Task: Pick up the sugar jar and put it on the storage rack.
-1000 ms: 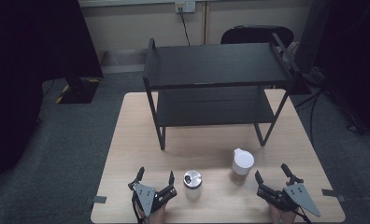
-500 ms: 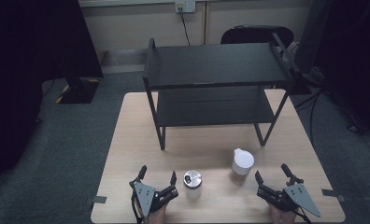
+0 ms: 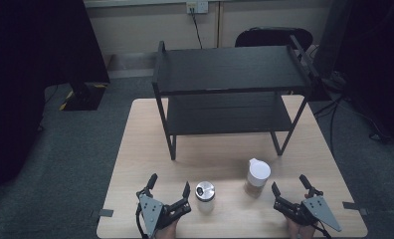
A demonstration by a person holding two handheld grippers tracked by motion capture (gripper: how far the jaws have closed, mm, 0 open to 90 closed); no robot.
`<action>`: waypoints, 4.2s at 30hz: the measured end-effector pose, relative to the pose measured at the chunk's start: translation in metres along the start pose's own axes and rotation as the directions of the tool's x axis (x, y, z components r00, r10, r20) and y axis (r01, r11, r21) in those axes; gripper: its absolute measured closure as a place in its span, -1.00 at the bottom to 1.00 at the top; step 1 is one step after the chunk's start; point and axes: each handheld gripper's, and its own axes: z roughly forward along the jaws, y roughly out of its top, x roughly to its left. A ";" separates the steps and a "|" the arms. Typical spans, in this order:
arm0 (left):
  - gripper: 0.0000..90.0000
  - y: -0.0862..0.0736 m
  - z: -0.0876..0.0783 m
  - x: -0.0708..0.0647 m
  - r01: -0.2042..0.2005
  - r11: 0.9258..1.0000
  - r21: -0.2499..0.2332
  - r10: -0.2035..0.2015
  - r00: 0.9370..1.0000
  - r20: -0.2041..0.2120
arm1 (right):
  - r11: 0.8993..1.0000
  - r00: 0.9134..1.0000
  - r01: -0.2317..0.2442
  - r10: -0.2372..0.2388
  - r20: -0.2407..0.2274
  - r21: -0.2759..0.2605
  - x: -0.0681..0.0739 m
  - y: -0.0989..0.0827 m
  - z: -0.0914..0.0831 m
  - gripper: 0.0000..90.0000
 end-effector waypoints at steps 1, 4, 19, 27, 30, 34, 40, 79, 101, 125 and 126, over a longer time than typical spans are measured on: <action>-0.99 0.002 0.000 0.000 0.001 1.000 0.005 -0.001 1.000 0.013 | 1.000 1.000 0.000 0.000 0.000 0.000 0.000 0.000 0.000 -0.91; -0.99 0.003 0.000 -0.003 0.001 1.000 0.009 -0.002 0.999 0.032 | 1.000 1.000 0.000 0.000 0.003 0.000 0.001 0.000 0.000 -0.91; -0.97 -0.001 0.009 -0.019 -0.020 0.998 0.052 0.012 0.990 0.139 | 1.000 1.000 0.000 0.000 0.000 -0.002 0.000 0.000 0.000 -0.91; -0.89 -0.009 0.014 -0.027 -0.034 0.994 0.100 0.018 0.987 0.159 | 1.000 1.000 0.001 -0.001 0.000 -0.005 0.000 -0.001 0.000 -0.91; -0.81 -0.012 0.016 -0.026 -0.015 0.992 0.122 -0.006 0.985 0.172 | 1.000 1.000 0.001 -0.001 0.000 -0.006 0.000 -0.001 0.000 -0.91; -0.76 -0.018 0.018 -0.026 -0.015 0.990 0.143 -0.012 0.983 0.184 | 1.000 1.000 0.001 -0.001 -0.001 -0.006 0.000 -0.001 0.000 -0.91; -0.63 -0.023 0.021 -0.028 -0.024 0.988 0.155 -0.005 0.982 0.187 | 1.000 1.000 0.001 -0.001 -0.001 -0.007 0.000 -0.001 -0.001 -0.91; -0.22 -0.022 0.026 -0.018 -0.020 0.987 0.162 -0.020 0.971 0.238 | 1.000 1.000 0.001 -0.001 -0.003 -0.008 -0.001 -0.001 -0.001 -0.91; -0.22 -0.001 0.031 -0.006 -0.057 0.986 0.156 0.008 0.956 0.294 | 1.000 1.000 -0.002 0.002 -0.005 -0.005 -0.001 -0.001 0.000 -0.91; -0.22 0.032 0.041 0.011 -0.036 0.993 0.115 -0.005 0.940 0.340 | 1.000 1.000 -0.002 0.002 -0.004 -0.005 -0.001 -0.001 0.000 -0.91; -0.22 0.033 0.042 0.011 -0.037 0.993 0.114 -0.004 0.940 0.341 | 1.000 1.000 -0.002 0.002 -0.004 -0.006 -0.001 -0.001 0.000 -0.91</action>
